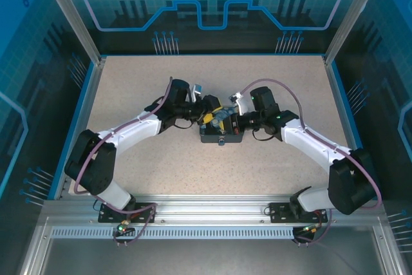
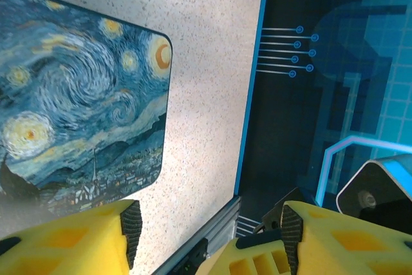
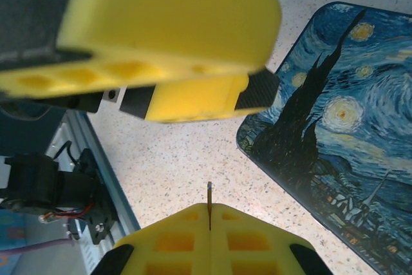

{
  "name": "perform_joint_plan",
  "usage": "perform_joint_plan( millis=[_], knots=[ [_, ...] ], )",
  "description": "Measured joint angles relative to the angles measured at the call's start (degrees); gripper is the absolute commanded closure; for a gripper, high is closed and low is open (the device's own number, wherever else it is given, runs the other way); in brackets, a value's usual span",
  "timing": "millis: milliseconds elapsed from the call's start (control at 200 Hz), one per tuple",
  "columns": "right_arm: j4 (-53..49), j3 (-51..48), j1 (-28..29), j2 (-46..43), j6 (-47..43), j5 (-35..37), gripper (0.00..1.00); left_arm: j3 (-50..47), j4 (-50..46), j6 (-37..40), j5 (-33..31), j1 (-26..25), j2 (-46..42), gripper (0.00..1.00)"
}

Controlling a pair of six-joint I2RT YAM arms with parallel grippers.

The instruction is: Unlock the padlock with the key

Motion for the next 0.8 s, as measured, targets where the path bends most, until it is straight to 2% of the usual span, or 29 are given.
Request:
perform_joint_plan(
  millis=[260, 430, 800],
  knots=[
    [-2.8, 1.7, 2.4, 0.4, -2.5, 5.4, 1.00, 0.2, -2.3, 0.1, 0.0, -1.6, 0.4, 0.47],
    [-4.1, 1.7, 2.8, 0.4, -2.9, 8.2, 1.00, 0.2, -3.5, -0.3, -0.1, -2.3, 0.4, 0.58],
    [-4.7, 1.7, 3.0, 0.4, -2.9, 11.3, 1.00, 0.2, -3.5, -0.3, -0.4, -3.6, 0.9, 0.58]
  ],
)
